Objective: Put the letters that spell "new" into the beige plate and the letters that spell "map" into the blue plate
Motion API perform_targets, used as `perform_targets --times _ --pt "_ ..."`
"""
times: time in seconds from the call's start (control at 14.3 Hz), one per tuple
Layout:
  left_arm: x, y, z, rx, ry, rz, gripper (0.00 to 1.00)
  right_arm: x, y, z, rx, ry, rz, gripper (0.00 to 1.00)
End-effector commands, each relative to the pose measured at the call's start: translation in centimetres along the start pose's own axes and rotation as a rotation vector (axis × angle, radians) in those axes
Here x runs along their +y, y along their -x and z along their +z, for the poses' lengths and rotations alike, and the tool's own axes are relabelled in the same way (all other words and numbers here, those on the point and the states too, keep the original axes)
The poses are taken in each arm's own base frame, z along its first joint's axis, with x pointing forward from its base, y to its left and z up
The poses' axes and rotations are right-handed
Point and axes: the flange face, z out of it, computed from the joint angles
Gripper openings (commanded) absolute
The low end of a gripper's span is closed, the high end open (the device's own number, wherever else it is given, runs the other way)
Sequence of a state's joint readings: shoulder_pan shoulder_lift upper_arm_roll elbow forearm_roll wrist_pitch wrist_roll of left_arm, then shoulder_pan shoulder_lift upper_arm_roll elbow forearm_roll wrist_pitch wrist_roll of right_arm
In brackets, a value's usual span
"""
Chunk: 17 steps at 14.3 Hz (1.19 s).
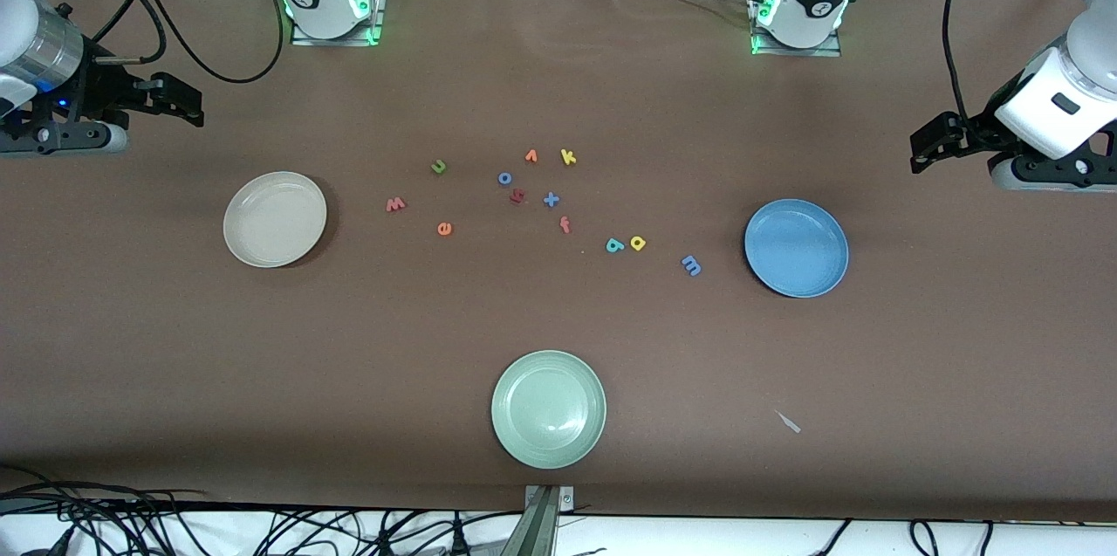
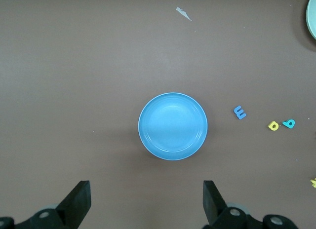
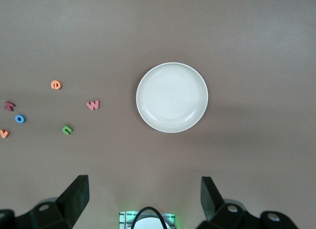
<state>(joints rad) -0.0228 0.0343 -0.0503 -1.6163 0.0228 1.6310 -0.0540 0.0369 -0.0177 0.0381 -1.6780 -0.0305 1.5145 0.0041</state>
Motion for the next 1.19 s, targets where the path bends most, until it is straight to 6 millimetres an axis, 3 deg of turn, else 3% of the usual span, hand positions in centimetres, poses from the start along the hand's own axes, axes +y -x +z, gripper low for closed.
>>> perform_targets --times 0.0,1.12 --pt "-0.33 -0.16 -0.71 -0.004 0.019 0.0 1.0 0.15 -0.19 -0.33 0.004 -0.018 0.018 1.0" --pt "-0.25 -0.16 -0.71 -0.004 0.019 0.0 1.0 -0.22 0.01 -0.45 0.003 -0.02 0.012 1.0"
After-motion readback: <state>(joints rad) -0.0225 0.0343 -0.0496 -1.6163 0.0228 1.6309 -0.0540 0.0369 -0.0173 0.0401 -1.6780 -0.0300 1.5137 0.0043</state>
